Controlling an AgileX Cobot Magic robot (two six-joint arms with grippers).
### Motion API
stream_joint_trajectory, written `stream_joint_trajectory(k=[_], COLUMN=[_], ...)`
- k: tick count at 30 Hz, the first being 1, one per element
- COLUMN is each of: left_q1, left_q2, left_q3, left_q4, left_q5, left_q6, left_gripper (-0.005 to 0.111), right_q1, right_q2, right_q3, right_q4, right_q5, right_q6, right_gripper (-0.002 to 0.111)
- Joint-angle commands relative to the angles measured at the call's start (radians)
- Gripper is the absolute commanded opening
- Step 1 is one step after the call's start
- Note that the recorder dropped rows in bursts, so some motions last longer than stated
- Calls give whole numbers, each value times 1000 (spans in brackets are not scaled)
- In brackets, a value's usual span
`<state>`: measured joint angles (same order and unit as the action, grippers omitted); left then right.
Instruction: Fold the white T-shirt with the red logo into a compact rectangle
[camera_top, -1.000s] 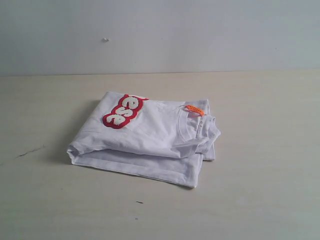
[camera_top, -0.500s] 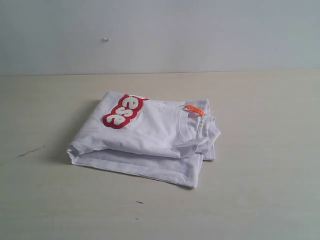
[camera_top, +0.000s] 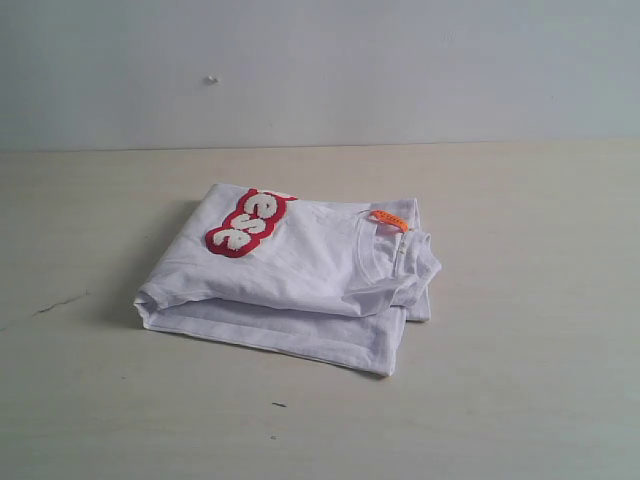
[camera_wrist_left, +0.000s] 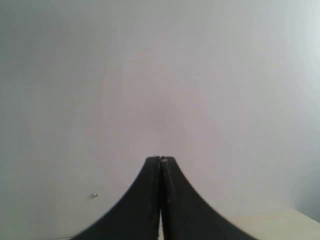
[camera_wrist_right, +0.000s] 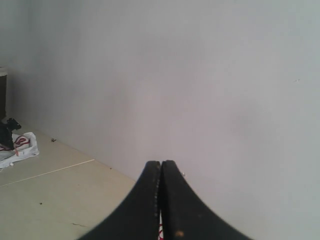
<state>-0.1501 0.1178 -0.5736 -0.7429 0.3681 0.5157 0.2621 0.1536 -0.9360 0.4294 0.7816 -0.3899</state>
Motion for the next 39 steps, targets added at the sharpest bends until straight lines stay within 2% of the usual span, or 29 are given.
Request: stream_joint_trajectory(k=[1,14,17,21,23,33,39], left_q1=[3,109,128,140,140,140,140], left_q2=[-5,-118,-118,-118,-118,-118,-118], left_q3=[7,7,4,4,4,9,106], left_q4=[-1,34,213,637,802,798,798], left_q5=[3,3,3,3,3,3,3], left_q6=[1,1,1,1,1,1,1], left_gripper=[0,0,0,0,0,0,0], right_q1=[0,0,0,0,0,0,0], right_q2=[-3,-3,-3,-3,-3,-3,-3], right_q3=[1,1,1,1,1,1,1], right_q4=[-4,-4,-4,-4,-4,-4,-4], right_q5=[-1,-1,-1,-1,-1,-1,-1], right_q6=[2,2,2,2,2,2,2], right_gripper=[0,0,0,0,0,0,0])
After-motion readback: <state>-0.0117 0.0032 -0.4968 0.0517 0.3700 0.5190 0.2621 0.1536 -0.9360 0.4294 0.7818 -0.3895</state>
